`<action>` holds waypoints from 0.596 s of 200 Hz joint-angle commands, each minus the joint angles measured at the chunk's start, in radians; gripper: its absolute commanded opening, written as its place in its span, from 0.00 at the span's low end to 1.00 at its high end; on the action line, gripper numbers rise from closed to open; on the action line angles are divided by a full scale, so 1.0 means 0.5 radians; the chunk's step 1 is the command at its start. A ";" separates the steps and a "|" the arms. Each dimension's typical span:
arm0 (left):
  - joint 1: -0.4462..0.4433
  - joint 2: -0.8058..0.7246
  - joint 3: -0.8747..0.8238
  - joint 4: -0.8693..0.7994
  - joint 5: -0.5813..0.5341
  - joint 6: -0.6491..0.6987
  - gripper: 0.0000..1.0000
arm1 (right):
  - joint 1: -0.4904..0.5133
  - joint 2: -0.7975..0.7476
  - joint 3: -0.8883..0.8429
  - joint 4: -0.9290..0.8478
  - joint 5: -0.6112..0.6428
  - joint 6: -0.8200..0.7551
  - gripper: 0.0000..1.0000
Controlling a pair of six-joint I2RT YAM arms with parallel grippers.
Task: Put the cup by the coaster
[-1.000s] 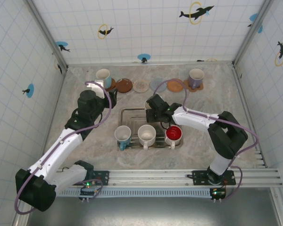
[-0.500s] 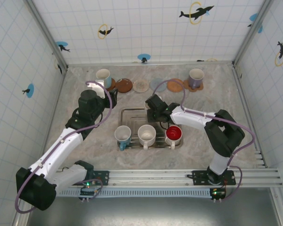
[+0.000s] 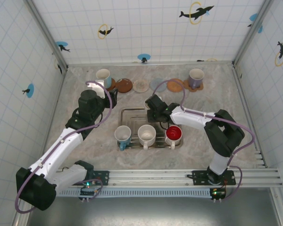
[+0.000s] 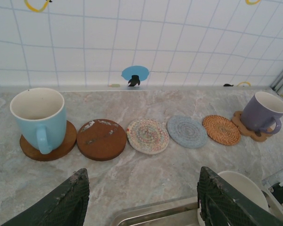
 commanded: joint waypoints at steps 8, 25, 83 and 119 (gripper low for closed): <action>-0.008 0.008 -0.004 0.048 0.005 0.042 0.61 | -0.008 0.004 0.077 0.005 0.064 -0.010 0.24; -0.008 0.005 -0.004 0.045 0.004 0.042 0.61 | -0.006 -0.010 0.072 0.003 0.067 -0.014 0.18; -0.008 0.011 -0.002 0.048 -0.001 0.039 0.61 | -0.008 -0.045 0.070 -0.009 0.085 -0.028 0.00; -0.002 0.017 -0.002 0.051 0.000 0.039 0.61 | -0.008 -0.071 0.074 -0.029 0.112 -0.045 0.00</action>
